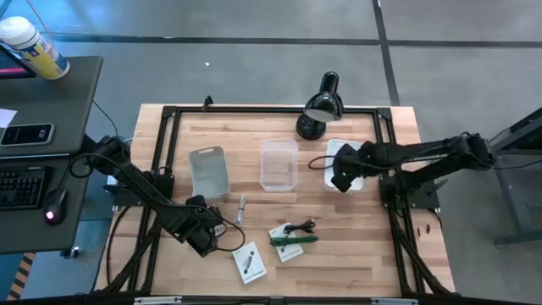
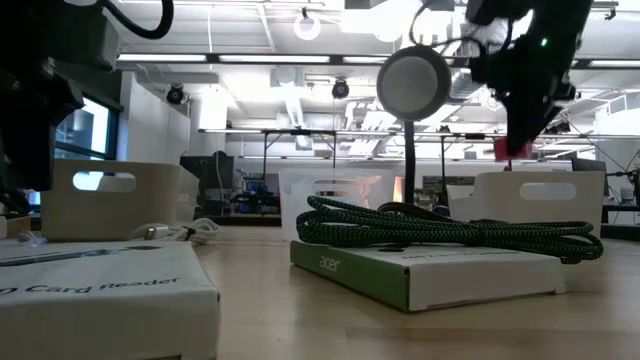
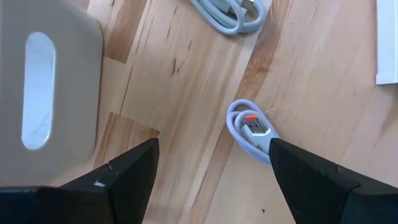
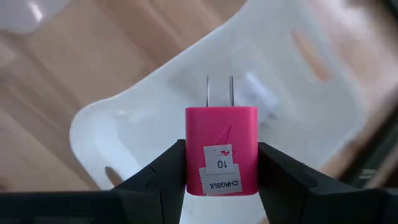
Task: Pick and place items into bin
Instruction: Put the pink charger adapter into the white bin, then put the purple charger cable into the transparent bin
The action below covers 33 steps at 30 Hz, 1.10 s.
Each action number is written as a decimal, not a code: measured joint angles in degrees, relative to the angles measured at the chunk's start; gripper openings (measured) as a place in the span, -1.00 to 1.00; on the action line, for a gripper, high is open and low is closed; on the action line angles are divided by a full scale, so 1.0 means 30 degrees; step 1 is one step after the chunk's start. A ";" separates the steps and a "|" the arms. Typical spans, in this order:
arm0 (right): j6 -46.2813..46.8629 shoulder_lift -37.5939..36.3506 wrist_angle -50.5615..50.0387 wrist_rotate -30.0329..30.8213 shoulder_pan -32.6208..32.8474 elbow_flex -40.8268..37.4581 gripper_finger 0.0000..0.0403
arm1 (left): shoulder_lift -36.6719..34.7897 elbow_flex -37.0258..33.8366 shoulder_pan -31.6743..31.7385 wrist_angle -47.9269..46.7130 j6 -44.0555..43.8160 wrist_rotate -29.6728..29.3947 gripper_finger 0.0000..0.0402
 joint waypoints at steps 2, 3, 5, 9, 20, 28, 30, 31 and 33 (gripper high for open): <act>-0.0255 0.0007 0.0549 -0.0488 -0.0697 -0.0579 -0.20 | 0.0000 0.0000 0.0000 -0.0006 0.0000 0.0012 0.45; -0.0218 0.0007 0.0472 -0.0523 -0.0974 -0.0795 -0.20 | 0.0000 0.0000 0.0000 -0.0006 0.0000 0.0057 0.45; -0.0258 0.0007 0.0390 -0.0490 -0.1404 -0.1011 -0.20 | 0.0000 0.0000 0.0000 -0.0006 -0.0007 0.0310 0.45; -0.1184 0.0007 0.0765 -0.0692 -0.1936 -0.1079 -0.20 | 0.0000 0.0000 0.0000 -0.0006 -0.0015 0.0576 0.45; -0.1969 0.0007 0.1104 -0.0878 -0.2491 -0.1079 -0.15 | 0.0000 0.0000 0.0000 -0.0013 -0.0015 0.0605 0.45; -0.2702 0.0007 0.1210 -0.0736 -0.2755 -0.1079 0.08 | 0.0000 0.0000 0.0000 -0.0013 -0.0051 0.0627 0.45; -0.2954 0.0007 0.1268 -0.0741 -0.2828 -0.1079 0.10 | 0.0000 0.0007 0.0000 -0.0006 -0.0051 0.0627 0.45; -0.3125 -0.0015 0.1343 -0.0736 -0.2833 -0.1079 0.10 | 0.0000 0.0007 0.0000 0.0001 -0.0051 0.0627 0.45; -0.3552 -0.0228 0.1616 -0.0730 -0.2812 -0.1079 0.10 | 0.0000 0.0007 0.0000 0.0056 -0.0047 0.0720 0.45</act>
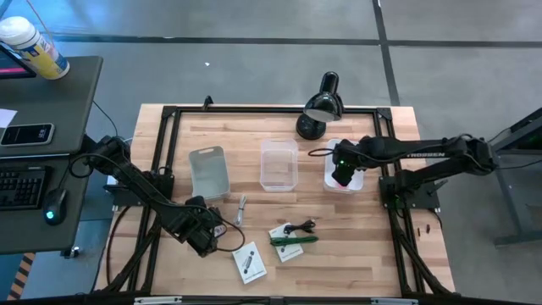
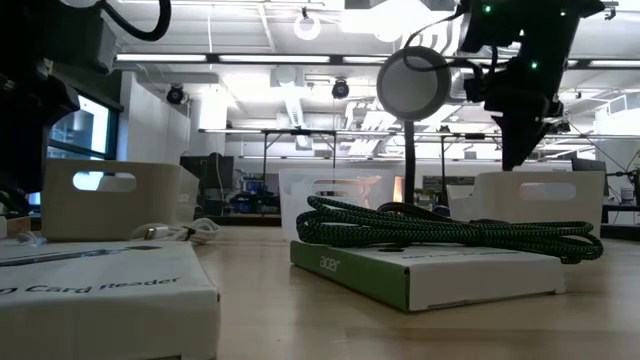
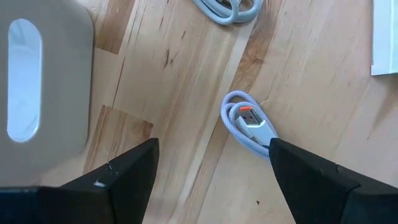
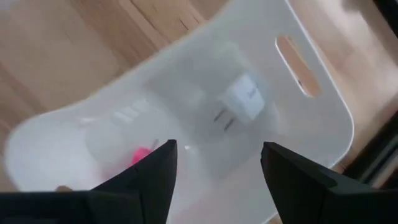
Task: Pick and place items into bin
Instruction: Put the purple charger cable into the transparent bin
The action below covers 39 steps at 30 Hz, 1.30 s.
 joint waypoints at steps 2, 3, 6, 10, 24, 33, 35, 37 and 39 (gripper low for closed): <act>-0.0420 -0.0423 0.0492 0.0008 0.0167 0.0000 0.09 | 0.0000 0.0000 0.0000 0.0048 0.0000 0.0316 0.45; -0.0757 -0.0678 0.0818 0.0029 0.0282 0.0000 0.08 | 0.0000 0.0000 0.0000 0.0070 0.0004 0.0529 0.45; -0.1798 -0.1670 0.1870 0.0001 0.0716 0.0000 0.07 | 0.0000 0.0000 -0.0015 0.0419 0.0022 0.1159 0.45; -0.3309 -0.3052 0.2997 -0.0115 0.1423 0.0000 0.08 | 0.0000 0.0000 -0.0015 0.1315 0.0078 0.1833 0.45; -0.6345 -0.4486 0.5952 -0.3678 0.4929 0.0000 0.04 | 0.0000 0.0000 -0.0015 0.6188 0.3831 0.3189 0.45; -0.7080 -0.3000 0.8533 -0.5770 0.7648 0.0000 0.02 | 0.0000 0.0003 -0.0016 0.6590 0.4459 0.5240 0.45; -0.7247 -0.2095 0.9188 -0.5915 0.8249 0.0000 0.02 | 0.0000 0.0000 -0.0029 0.6590 0.4841 0.5842 0.45; -0.7220 -0.0960 0.9986 -0.5924 0.8750 0.0000 0.02 | 0.0000 0.0000 -0.0107 0.6576 0.5244 0.6133 0.45; -0.6958 0.0236 1.0774 -0.6002 0.9203 0.0000 0.01 | 0.0000 0.0000 -0.0350 0.6475 0.5606 0.6182 0.45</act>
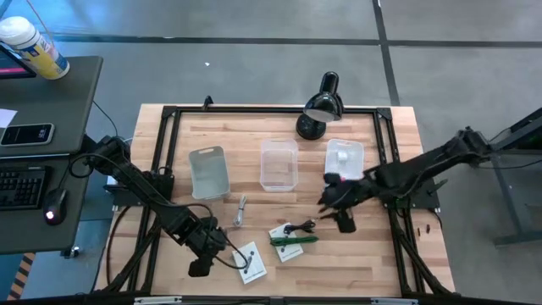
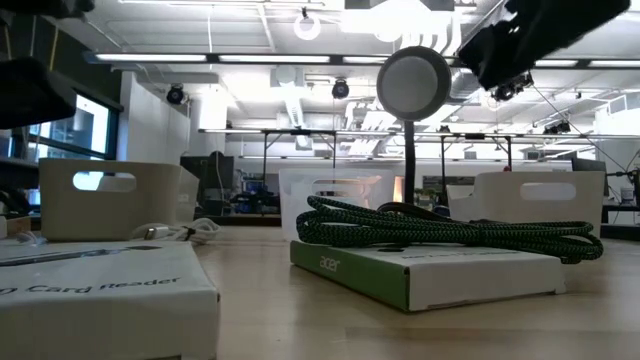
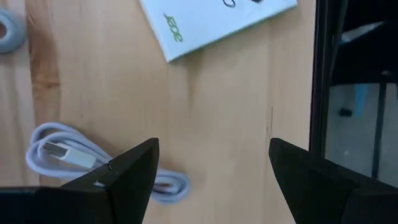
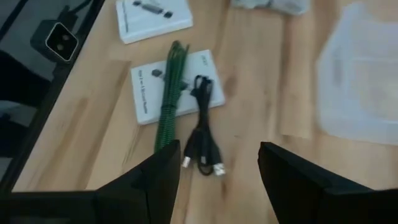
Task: Pick and place items into bin
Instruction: Put the purple charger cable into the transparent bin
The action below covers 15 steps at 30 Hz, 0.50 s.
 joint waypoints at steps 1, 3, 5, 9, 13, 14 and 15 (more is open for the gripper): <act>0.0202 0.0533 0.0418 0.0034 0.0182 0.0000 0.02 | 0.0000 0.0006 -0.0177 -0.0092 0.0136 0.0000 0.45; 0.0755 0.1412 0.1105 0.0400 0.0436 0.0000 0.02 | 0.0000 0.0007 -0.0644 -0.0744 -0.0044 -0.0117 0.45; 0.1135 0.2051 0.1833 0.0989 0.0540 0.0000 0.02 | 0.0000 0.0007 -0.1185 -0.1670 -0.1217 -0.0690 0.45; 0.1339 0.2788 0.3365 0.1725 0.0415 0.0000 0.00 | 0.0062 0.0007 -0.2077 -0.3468 -0.5581 -0.1788 0.45; 0.2287 0.2784 0.4499 0.2416 0.0009 0.0000 -0.03 | 0.0146 0.0007 -0.2333 -0.3499 -0.9382 -0.2484 0.45; 0.2414 0.2732 0.4615 0.2745 -0.0082 0.0000 -0.04 | 0.0146 0.0007 -0.2299 -0.3200 -1.0224 -0.2809 0.45; 0.2473 0.2698 0.4662 0.2958 -0.0122 0.0000 -0.04 | 0.0146 0.0007 -0.2295 -0.3017 -1.0947 -0.3072 0.45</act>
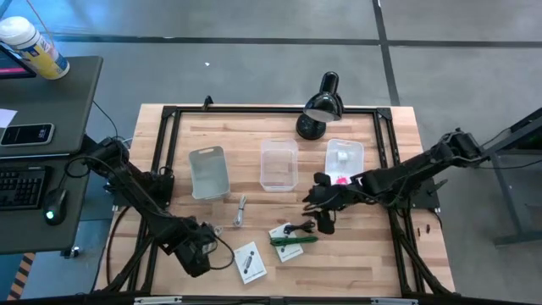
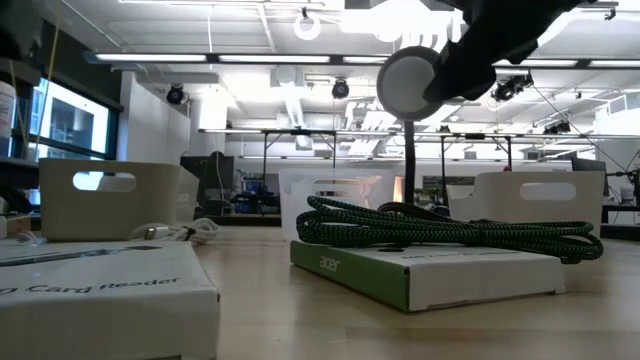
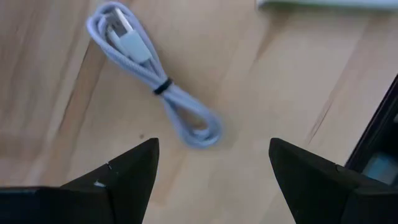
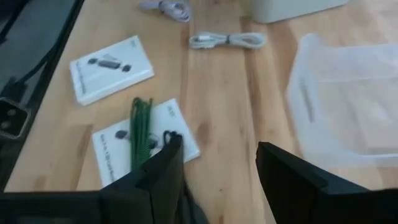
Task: Pick and place items into bin
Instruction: Put the purple charger cable into the transparent bin
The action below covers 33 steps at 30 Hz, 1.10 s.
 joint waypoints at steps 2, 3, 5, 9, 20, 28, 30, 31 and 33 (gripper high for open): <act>0.0027 -0.0017 0.0256 0.0046 -0.0090 0.0000 -0.04 | 0.0000 0.0000 0.0007 0.0263 -0.1193 -0.0485 0.45; 0.0088 -0.0017 0.0289 0.0010 -0.0104 0.0000 -0.04 | 0.0018 0.0000 0.0008 0.0267 -0.1675 -0.0694 0.45; 0.0288 -0.0017 0.0187 -0.0130 -0.0076 0.0000 -0.04 | 0.0448 0.0015 0.0015 0.0107 -0.2717 -0.0985 0.45; 0.0396 -0.0017 0.0101 -0.0393 0.0097 0.0000 -0.05 | 0.1331 0.0007 0.0015 0.0107 -0.4042 -0.0850 0.45; 0.0335 -0.0017 -0.0297 -0.0457 0.0471 0.0000 -0.07 | 0.2782 0.0006 0.0067 0.0595 -0.5294 -0.1954 0.45; 0.0935 -0.0024 -0.0953 -0.0460 0.0493 0.0000 -0.08 | 0.3121 0.0058 0.0683 0.0568 -0.3583 -0.1656 0.32; 0.1209 -0.0024 -0.1072 -0.0452 0.0493 0.0000 -0.08 | 0.3133 0.0049 0.0743 0.0427 -0.3127 -0.1573 0.19; 0.1305 -0.0024 -0.1149 -0.0438 0.0493 0.0000 -0.08 | 0.3133 0.0036 0.0743 0.0356 -0.2956 -0.1615 0.12; 0.1489 -0.0024 -0.1254 -0.0396 0.0493 0.0000 -0.09 | 0.3147 0.0021 0.0736 0.0184 -0.2659 -0.1695 -0.05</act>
